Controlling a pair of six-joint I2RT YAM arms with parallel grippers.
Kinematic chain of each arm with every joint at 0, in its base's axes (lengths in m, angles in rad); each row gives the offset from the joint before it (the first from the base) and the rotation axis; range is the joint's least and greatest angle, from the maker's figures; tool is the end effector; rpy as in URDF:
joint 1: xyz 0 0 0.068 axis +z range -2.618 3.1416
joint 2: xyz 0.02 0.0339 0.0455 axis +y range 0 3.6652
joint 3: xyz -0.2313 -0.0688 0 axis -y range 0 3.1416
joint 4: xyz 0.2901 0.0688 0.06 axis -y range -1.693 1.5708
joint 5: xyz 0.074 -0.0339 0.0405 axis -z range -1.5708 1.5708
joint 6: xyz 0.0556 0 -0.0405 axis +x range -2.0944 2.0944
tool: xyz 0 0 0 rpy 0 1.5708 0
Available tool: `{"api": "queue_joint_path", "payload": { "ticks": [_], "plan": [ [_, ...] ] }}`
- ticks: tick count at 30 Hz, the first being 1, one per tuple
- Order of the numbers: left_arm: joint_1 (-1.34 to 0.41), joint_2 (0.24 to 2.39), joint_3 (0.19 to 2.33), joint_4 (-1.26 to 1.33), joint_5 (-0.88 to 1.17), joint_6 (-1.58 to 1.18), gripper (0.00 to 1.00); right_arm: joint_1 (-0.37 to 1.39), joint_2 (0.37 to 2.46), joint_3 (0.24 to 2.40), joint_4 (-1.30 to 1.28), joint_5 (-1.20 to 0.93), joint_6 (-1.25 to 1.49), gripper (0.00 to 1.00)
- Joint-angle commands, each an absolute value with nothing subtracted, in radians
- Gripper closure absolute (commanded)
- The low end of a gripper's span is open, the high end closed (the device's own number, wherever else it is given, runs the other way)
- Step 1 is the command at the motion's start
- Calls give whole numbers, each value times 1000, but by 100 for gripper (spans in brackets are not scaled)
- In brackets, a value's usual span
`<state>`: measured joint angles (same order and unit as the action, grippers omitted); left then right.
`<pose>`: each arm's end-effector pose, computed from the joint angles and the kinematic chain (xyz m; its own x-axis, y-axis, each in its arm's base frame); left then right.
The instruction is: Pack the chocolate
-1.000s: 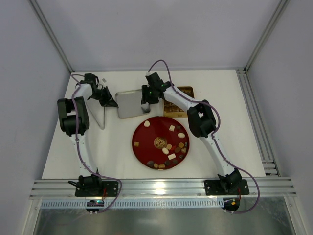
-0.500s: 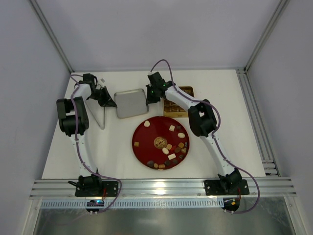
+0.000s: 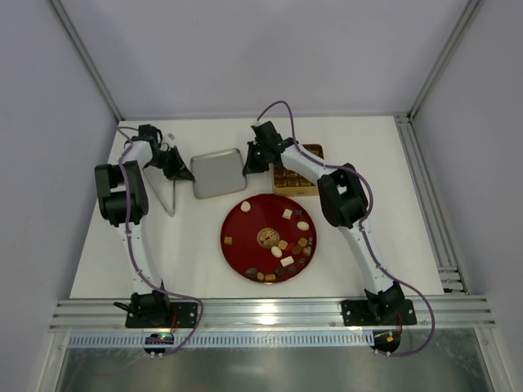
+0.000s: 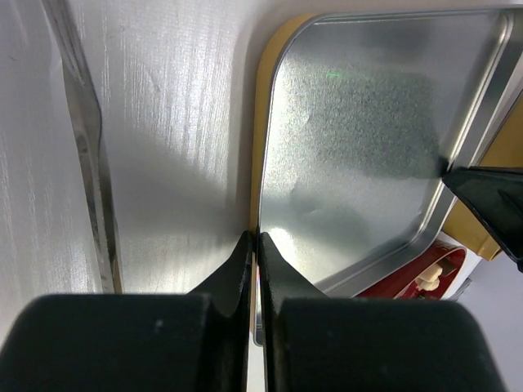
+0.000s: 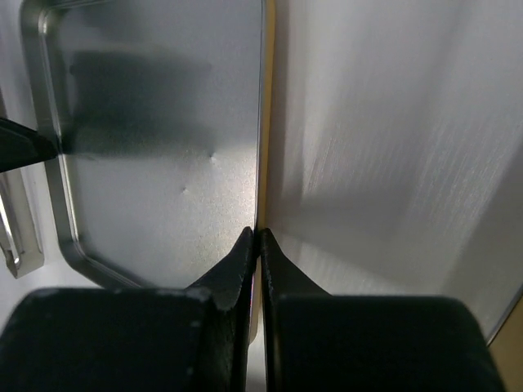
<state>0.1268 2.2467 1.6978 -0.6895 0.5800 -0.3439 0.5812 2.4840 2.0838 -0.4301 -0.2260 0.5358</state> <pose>0.4828 0.0308 0.0799 -0.9069 -0.3999 -0.1325 -0.2487 0.7621 -0.5977 0.4780 0.3289 0.1025 -0.8682 0.0250 -0.4957 -0.2538 0.8359 0.4867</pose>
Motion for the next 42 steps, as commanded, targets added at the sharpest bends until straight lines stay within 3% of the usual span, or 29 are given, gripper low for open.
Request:
{"api": "queue_joint_path", "payload": {
  "ticks": [1, 14, 24, 33, 42],
  "plan": [
    [118, 2246, 1709, -678, 646, -365, 100, 591, 2359, 2079, -310, -347, 595, 96],
    [115, 2218, 1694, -649, 680, -391, 100, 575, 2264, 2004, -319, -324, 591, 96],
    [112, 2201, 1683, -640, 666, -399, 70, 554, 2217, 1944, -307, -328, 606, 96],
    [109, 2200, 1664, -631, 681, -403, 53, 523, 2197, 1896, -261, -370, 643, 96],
    [97, 2175, 1592, -496, 801, -530, 54, 523, 2195, 1884, -235, -397, 670, 96]
  ]
}}
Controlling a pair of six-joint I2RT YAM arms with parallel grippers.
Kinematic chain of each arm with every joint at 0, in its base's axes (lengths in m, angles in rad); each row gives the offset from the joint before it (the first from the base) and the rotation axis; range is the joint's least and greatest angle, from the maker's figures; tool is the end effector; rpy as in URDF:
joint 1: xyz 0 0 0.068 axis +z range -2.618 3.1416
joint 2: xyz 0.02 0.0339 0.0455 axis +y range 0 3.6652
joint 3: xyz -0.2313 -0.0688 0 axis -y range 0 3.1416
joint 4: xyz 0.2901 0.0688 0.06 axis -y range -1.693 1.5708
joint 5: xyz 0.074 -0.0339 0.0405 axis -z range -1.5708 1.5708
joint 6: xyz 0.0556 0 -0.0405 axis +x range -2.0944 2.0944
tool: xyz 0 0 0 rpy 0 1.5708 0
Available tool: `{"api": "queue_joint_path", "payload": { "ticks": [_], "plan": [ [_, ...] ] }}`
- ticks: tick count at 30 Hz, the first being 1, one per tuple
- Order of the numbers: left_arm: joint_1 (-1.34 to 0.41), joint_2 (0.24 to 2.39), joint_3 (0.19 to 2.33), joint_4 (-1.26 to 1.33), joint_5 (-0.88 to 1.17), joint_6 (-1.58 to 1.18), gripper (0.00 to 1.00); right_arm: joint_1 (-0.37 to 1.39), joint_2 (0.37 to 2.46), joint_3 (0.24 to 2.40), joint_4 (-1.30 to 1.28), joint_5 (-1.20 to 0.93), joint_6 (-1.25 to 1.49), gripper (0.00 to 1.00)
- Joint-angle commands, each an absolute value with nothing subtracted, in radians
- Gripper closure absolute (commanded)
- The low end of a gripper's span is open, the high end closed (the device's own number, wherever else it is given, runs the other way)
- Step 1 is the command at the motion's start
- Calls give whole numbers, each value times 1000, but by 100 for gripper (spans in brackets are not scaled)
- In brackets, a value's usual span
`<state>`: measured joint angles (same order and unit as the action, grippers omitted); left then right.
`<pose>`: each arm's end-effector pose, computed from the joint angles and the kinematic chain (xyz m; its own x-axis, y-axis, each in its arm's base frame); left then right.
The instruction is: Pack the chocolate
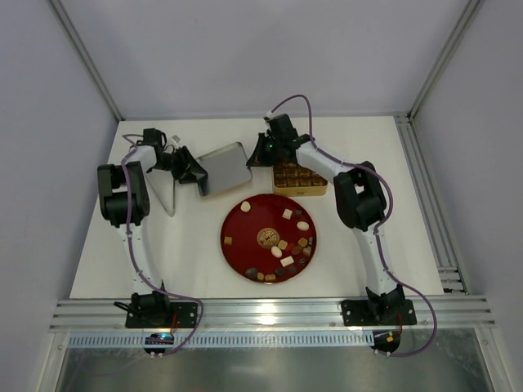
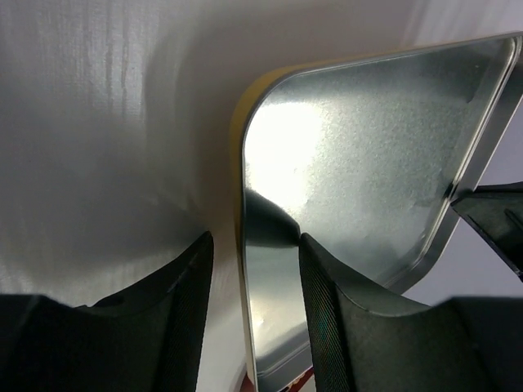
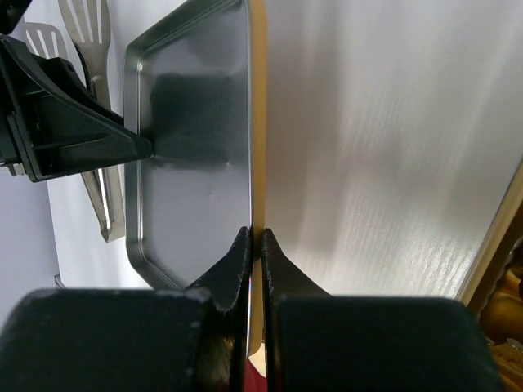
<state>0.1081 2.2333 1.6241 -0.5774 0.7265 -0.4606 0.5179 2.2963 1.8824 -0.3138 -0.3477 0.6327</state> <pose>0.4790 0.0148 0.0719 -0.8998 -0.4319 -0.0620 -0.2602 0.6453 -0.7183 0.4750 0.2925 0.1408 -0.8720 0.1430 -0.4681 -0.2119 0.7519 0.6243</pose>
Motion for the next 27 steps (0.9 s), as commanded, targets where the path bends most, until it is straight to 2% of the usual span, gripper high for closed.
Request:
{"api": "queue_joint_path", "payload": {
  "ticks": [1, 5, 9, 11, 13, 16, 23, 27],
  "plan": [
    [91, 2172, 1571, -473, 813, -550, 55, 523, 2195, 1881, -230, -399, 672, 96],
    [80, 2158, 1525, -364, 859, -624, 60, 523, 2192, 1872, -222, -402, 681, 96],
    [80, 2135, 1488, -279, 890, -704, 79, 523, 2183, 1852, -212, -403, 684, 96],
    [78, 2126, 1482, -264, 896, -732, 83, 523, 2175, 1839, -207, -405, 684, 96],
    [77, 2117, 1480, -252, 905, -748, 93, 525, 2168, 1827, -199, -403, 686, 96],
    [75, 2108, 1479, -238, 922, -768, 99, 526, 2158, 1807, -189, -402, 687, 96],
    [72, 2076, 1470, -230, 940, -796, 100, 545, 2129, 1798, -207, -351, 640, 96],
    [72, 2040, 1462, -227, 945, -811, 100, 548, 2117, 1798, -229, -327, 609, 84]
  ]
}}
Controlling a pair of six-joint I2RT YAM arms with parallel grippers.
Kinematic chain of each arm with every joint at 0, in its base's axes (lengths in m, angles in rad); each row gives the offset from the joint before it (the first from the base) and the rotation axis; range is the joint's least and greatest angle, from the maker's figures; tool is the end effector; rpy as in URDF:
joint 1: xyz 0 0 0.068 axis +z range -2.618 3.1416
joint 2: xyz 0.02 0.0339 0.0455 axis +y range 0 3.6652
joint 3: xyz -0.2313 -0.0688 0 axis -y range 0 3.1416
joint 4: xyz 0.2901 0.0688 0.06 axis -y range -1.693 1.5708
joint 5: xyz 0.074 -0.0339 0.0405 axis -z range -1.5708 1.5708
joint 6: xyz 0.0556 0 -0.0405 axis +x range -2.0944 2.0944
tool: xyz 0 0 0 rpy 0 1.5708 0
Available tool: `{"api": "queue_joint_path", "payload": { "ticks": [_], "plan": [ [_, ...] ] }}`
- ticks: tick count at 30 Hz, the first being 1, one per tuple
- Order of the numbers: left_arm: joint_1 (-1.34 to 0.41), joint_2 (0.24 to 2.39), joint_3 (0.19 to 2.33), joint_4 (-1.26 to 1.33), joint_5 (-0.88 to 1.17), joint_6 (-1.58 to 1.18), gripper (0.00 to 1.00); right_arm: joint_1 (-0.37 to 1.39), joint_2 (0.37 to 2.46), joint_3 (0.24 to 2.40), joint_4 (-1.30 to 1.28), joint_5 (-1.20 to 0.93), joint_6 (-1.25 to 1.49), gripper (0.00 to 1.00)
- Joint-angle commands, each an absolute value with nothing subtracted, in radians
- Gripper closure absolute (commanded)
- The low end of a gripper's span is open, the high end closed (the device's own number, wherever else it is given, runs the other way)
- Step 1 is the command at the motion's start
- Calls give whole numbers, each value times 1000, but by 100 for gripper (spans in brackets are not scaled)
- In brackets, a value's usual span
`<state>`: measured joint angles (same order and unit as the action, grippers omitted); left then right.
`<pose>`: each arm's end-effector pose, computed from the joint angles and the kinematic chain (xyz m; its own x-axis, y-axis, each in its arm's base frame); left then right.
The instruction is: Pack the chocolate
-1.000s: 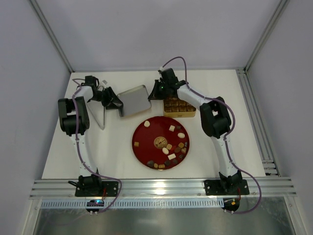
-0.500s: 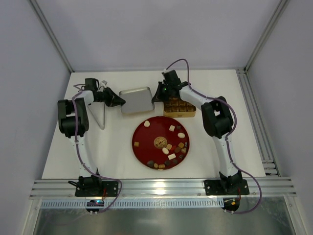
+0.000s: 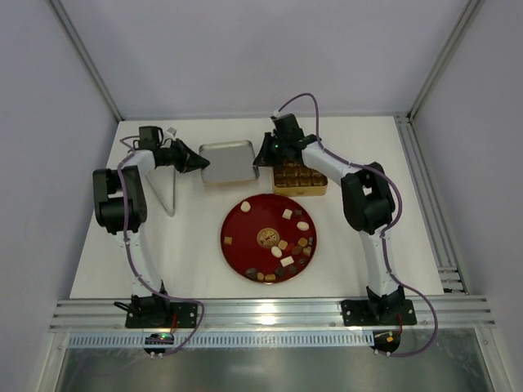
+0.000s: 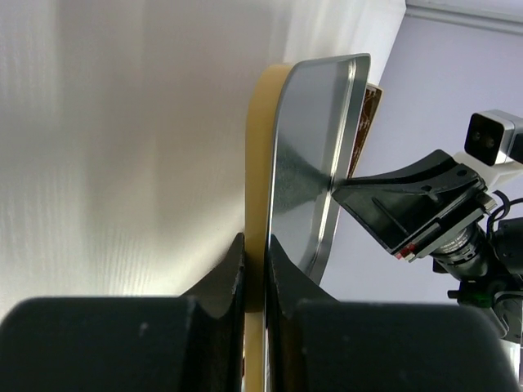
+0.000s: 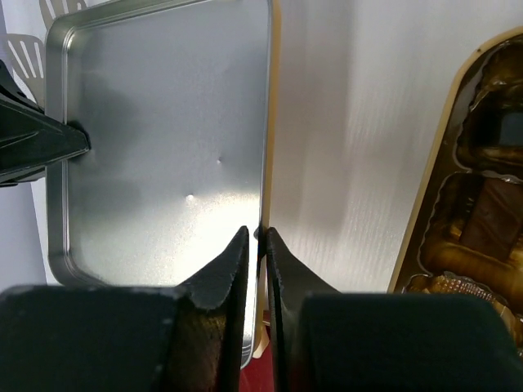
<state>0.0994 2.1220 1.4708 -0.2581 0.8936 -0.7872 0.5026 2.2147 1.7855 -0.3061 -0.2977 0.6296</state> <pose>0.4771 0.0040 0.0965 -0.8476 -0.5306 0.0020 -0.2639 0.4182 -0.8692 0.4670 0.2753 0.1470 -0.8586 0.1704 -0.4836 -0.1802 0.7827 0.5957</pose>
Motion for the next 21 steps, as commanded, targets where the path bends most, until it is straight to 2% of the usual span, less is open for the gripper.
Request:
{"api": "queue_joint_path", "payload": {
  "ticks": [1, 7, 13, 21],
  "plan": [
    [72, 2036, 1460, -229, 948, -815, 100, 548, 2114, 1792, -230, -324, 606, 83],
    [71, 1999, 1447, -222, 951, -844, 100, 552, 2068, 1744, -232, -281, 583, 70],
    [72, 1967, 1436, -219, 962, -856, 100, 554, 1999, 1694, -236, -222, 555, 48],
    [71, 1931, 1411, -204, 983, -857, 100, 555, 1939, 1626, -229, -196, 545, 39]
  ]
}}
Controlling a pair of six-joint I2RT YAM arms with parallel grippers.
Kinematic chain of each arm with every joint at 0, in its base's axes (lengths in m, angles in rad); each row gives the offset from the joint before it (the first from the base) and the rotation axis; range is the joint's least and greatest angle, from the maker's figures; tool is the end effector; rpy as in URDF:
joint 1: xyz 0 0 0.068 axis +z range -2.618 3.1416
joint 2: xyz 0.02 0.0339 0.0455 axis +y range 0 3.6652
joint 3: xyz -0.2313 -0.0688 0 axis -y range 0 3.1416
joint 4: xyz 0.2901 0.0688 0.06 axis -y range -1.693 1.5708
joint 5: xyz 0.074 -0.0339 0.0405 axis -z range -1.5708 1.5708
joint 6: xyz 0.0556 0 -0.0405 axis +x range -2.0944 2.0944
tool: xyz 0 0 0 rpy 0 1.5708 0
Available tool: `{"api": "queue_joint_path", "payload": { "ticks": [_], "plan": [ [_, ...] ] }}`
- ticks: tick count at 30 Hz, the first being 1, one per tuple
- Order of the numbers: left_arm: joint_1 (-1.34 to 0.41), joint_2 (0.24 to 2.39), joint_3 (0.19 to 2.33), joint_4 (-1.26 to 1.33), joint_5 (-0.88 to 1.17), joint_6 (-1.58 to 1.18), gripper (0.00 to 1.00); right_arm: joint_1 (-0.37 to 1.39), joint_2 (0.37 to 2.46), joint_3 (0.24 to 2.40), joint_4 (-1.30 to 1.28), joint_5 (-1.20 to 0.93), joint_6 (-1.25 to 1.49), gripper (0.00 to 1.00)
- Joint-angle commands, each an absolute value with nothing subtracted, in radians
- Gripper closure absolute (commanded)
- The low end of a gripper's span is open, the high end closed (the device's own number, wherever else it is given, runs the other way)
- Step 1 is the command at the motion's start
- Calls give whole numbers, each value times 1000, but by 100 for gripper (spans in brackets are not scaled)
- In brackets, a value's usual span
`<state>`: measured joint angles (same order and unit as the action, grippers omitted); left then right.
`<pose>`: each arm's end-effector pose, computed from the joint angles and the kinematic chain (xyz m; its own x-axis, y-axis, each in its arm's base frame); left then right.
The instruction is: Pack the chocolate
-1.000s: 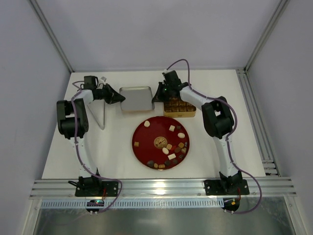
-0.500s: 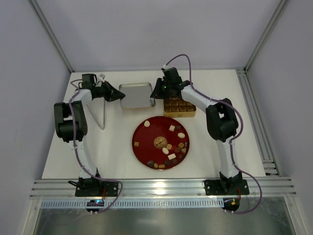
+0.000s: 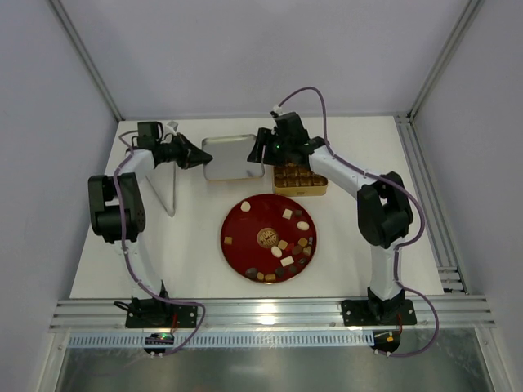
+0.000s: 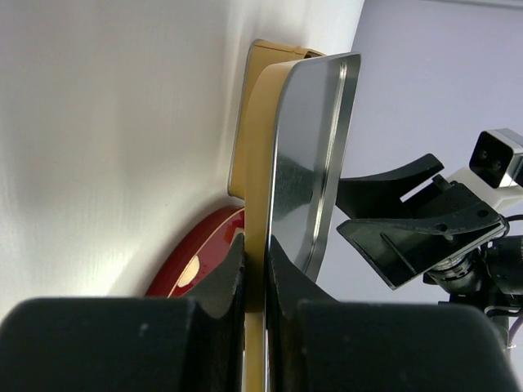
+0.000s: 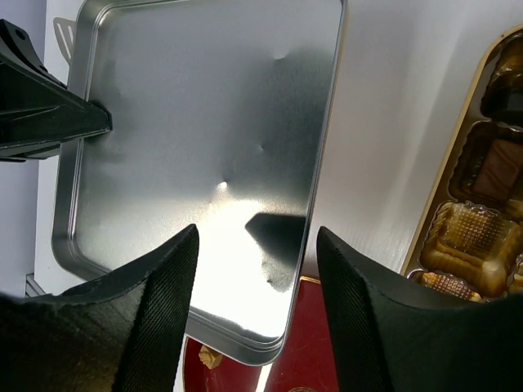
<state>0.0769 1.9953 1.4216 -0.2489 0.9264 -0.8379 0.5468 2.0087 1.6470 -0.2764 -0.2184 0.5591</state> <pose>0.4666 -0.0086 0.1385 -0.8576 -0.5139 -0.0197 -0.2112 0.3868 -0.8976 0.4325 0.2774 0.2000 -0.7794 0.1318 -0.6125 -0.2864 0.7945 0.5355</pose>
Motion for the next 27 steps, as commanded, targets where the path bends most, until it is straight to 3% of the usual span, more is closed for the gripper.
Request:
{"api": "queue_joint_path", "payload": {
  "ticks": [1, 17, 23, 27],
  "plan": [
    [71, 1924, 1408, -199, 986, -861, 100, 555, 1934, 1621, -226, -192, 543, 37],
    [72, 1876, 1359, -164, 999, -888, 100, 555, 1746, 1482, -225, -74, 477, 24],
    [71, 1873, 1353, -163, 1012, -908, 100, 641, 1605, 1433, -268, 6, 231, 19],
    [71, 1856, 1338, -164, 1015, -917, 100, 819, 1537, 1410, -290, 251, -41, 17]
  ]
}}
